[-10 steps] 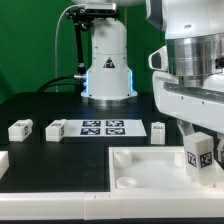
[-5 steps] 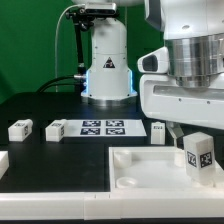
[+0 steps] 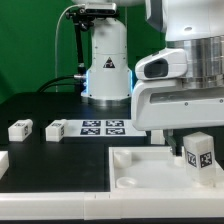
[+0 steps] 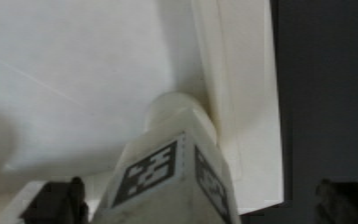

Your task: Assemble one leg

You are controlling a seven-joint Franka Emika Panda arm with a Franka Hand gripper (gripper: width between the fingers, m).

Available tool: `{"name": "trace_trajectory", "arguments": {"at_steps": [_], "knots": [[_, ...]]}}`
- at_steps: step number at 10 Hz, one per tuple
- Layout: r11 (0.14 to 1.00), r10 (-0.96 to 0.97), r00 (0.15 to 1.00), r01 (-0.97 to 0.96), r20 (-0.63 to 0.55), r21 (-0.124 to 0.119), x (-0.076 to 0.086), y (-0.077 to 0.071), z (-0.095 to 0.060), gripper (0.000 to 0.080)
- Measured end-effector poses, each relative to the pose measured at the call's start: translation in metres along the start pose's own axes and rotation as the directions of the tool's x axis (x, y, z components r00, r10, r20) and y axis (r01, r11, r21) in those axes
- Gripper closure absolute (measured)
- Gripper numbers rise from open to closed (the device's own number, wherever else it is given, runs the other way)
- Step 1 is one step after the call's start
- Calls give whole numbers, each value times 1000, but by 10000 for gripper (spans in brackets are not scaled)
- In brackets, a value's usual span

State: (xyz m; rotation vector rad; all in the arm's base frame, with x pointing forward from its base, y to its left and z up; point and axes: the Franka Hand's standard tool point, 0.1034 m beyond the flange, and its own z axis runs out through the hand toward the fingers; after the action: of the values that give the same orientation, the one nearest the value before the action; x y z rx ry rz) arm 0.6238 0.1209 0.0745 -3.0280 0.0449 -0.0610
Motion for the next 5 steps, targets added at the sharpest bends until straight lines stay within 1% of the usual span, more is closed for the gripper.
{"name": "trace_trajectory", "arguments": {"at_steps": [2, 3, 5], "knots": [[982, -189, 982, 189, -2, -15, 1, 1, -3, 150], [968, -250, 968, 250, 0, -16, 1, 2, -3, 150], [969, -247, 969, 247, 0, -16, 1, 2, -3, 150]]}}
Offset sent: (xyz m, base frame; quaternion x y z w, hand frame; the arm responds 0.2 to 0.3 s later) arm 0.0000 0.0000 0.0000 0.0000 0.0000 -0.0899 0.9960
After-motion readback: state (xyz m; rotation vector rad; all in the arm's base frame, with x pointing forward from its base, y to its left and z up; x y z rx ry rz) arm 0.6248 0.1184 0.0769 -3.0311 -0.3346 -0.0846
